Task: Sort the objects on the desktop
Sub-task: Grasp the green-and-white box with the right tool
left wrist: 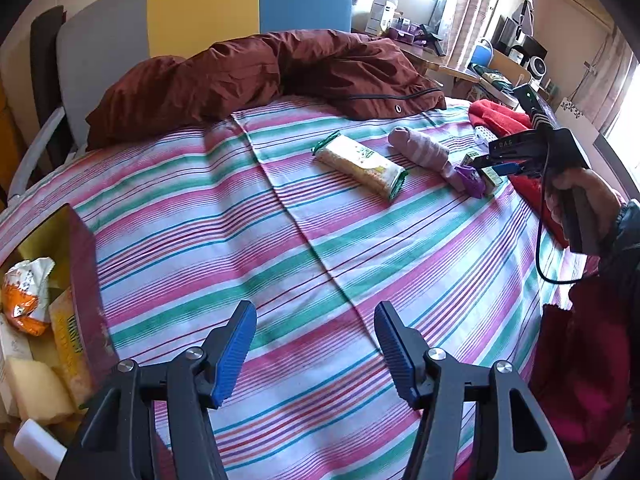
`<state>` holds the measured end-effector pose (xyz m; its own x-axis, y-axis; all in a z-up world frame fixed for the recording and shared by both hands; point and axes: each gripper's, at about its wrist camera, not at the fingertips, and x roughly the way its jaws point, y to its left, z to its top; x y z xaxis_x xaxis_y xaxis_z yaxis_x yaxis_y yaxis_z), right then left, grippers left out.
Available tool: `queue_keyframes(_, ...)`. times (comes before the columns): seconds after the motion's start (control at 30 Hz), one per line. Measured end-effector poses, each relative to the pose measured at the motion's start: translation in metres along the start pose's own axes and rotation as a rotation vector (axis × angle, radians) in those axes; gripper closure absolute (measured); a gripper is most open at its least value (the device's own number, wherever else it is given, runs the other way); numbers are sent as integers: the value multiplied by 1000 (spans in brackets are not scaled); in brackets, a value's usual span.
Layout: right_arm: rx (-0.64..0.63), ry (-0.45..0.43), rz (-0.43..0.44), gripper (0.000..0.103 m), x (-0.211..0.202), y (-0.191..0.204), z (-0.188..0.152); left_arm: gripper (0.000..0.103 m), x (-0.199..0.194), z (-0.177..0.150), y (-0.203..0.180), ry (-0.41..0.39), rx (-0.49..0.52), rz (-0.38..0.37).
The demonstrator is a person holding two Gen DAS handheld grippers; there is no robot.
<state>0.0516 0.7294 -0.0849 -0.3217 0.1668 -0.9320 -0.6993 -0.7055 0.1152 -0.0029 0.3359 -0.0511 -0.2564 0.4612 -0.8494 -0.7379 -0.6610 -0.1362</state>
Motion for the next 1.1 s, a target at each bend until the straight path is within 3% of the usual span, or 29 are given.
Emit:
queue_keyframes(0.1,9,-11,-8,70,-4,-1,0,41,4,5,-3,3,-3,-8)
queue_keyframes(0.67,-6,21,-54,72,3,7,4,41,34,50,-16,25,-25,-66)
queue_keyframes(1.0,0,-41,-72,72,-13,13,9,41,63,80,-17,69,-107,-121)
queue_keyframes(1.1,-14,-60,-69,72,-18,-3,7,41,71,90,-20,73,-118,-124)
